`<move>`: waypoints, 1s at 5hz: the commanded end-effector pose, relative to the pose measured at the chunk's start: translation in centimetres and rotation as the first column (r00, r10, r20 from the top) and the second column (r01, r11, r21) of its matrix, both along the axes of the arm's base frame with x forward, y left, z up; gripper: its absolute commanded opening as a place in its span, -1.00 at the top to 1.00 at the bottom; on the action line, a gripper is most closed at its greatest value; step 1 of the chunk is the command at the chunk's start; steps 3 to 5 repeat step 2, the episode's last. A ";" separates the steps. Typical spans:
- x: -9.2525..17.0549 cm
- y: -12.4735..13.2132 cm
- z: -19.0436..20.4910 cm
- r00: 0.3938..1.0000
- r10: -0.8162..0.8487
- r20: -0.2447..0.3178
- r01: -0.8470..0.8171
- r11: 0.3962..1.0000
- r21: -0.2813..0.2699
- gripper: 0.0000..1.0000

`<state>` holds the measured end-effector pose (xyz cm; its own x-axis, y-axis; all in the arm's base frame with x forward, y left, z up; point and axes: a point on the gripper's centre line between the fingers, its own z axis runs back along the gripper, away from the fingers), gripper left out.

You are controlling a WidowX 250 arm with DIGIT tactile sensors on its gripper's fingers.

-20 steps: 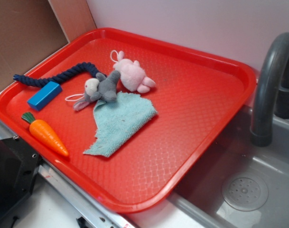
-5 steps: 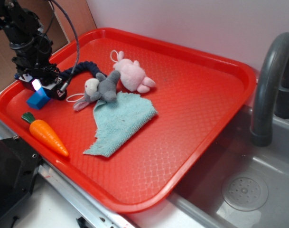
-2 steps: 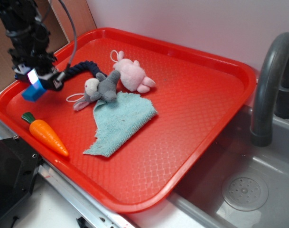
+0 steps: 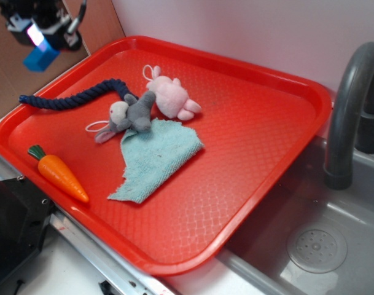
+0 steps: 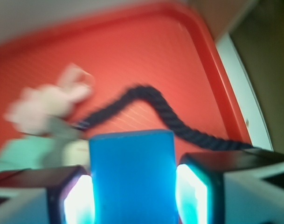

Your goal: Grab the blue block.

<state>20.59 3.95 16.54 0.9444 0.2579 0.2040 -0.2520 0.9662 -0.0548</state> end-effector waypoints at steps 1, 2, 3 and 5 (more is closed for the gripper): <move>-1.1 -5.6 6.0 0.975 -0.162 0.151 0.175 0.981 -0.080 1.00; -0.3 -5.2 5.1 0.941 -0.317 0.120 0.323 0.946 -0.032 1.00; -0.3 -5.2 5.1 0.941 -0.317 0.120 0.323 0.946 -0.032 1.00; -0.3 -5.2 5.1 0.941 -0.317 0.120 0.323 0.946 -0.032 1.00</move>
